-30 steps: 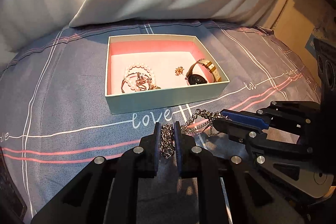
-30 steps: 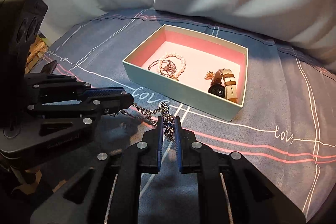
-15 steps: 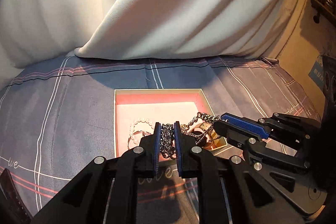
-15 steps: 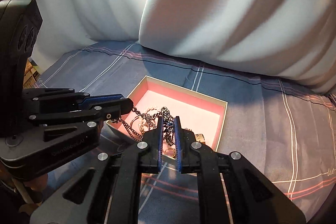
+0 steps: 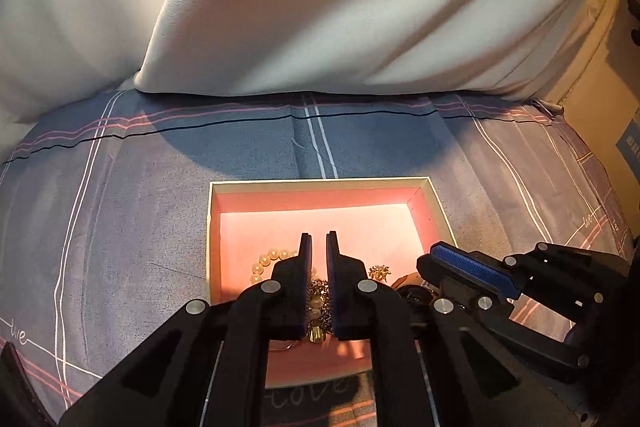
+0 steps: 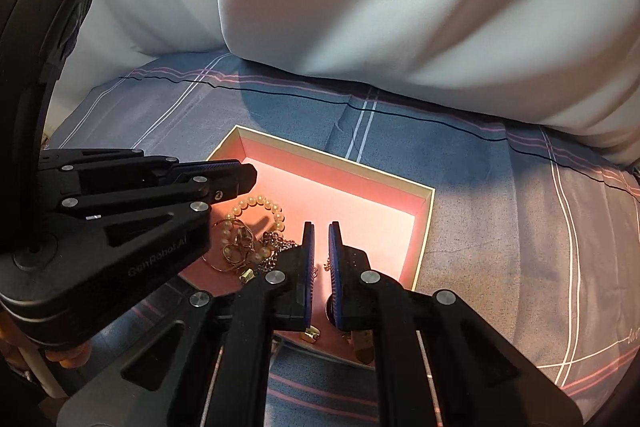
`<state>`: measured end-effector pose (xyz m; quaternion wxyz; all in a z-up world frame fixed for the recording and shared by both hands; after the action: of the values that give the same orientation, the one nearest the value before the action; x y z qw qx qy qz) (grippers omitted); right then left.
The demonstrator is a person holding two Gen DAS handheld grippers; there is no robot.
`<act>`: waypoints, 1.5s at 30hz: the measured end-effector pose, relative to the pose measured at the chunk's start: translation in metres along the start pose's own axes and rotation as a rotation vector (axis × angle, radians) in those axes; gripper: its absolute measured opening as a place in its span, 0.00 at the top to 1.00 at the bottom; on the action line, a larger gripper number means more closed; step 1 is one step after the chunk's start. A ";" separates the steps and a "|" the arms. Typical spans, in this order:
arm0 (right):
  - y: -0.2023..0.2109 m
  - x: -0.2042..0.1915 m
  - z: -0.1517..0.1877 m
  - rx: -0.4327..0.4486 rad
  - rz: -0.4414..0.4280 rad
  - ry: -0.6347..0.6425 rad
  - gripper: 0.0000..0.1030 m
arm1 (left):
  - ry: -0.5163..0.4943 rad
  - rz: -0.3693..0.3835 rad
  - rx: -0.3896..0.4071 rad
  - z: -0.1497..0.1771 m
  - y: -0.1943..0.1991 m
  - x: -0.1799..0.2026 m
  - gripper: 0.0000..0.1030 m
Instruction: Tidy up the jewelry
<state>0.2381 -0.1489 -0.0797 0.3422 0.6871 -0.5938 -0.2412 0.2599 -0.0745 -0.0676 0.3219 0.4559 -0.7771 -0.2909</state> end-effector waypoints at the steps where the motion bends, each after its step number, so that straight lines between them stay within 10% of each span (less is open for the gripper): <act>1: -0.004 -0.001 0.003 -0.013 -0.004 0.000 0.92 | 0.003 -0.002 -0.006 0.002 -0.002 0.000 0.93; 4: -0.013 -0.004 0.010 -0.049 0.002 0.003 0.92 | 0.044 -0.006 -0.029 0.007 -0.007 -0.006 0.80; 5: -0.014 -0.004 0.011 -0.061 0.010 0.002 0.89 | 0.054 -0.008 -0.035 0.008 -0.007 -0.007 0.64; 6: -0.015 -0.003 0.012 -0.072 0.019 -0.002 0.69 | 0.061 -0.036 -0.024 0.008 -0.004 -0.011 0.25; 7: -0.014 -0.002 0.013 -0.070 0.039 -0.004 0.49 | 0.064 -0.076 0.006 0.007 0.001 -0.014 0.07; 8: -0.008 0.000 0.012 -0.042 0.076 -0.002 0.15 | 0.060 -0.092 0.033 0.005 0.007 -0.016 0.07; 15: 0.046 -0.001 0.012 0.026 0.117 -0.019 0.06 | 0.036 -0.061 0.055 0.004 0.044 -0.002 0.06; 26: 0.081 -0.010 0.023 0.048 0.131 -0.044 0.05 | -0.020 -0.084 0.155 0.005 0.099 0.031 0.06; 45: 0.239 -0.026 0.081 0.227 0.222 -0.058 0.05 | 0.003 -0.219 0.350 0.097 0.264 0.074 0.06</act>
<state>0.0181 -0.1531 0.0462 0.2698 0.6445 -0.6989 -0.1531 0.0205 -0.0159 0.0859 0.2052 0.5870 -0.7611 -0.1842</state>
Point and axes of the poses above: each gripper's, at about its wrist camera, not at the fingertips, and y roughly against the way its jaws point, x to its right, z to its underside, the point moved 6 cm from there along -y, roughly the way its jaws point, and after that the axes turned 8 degrees about z, right-handed, at the moved point
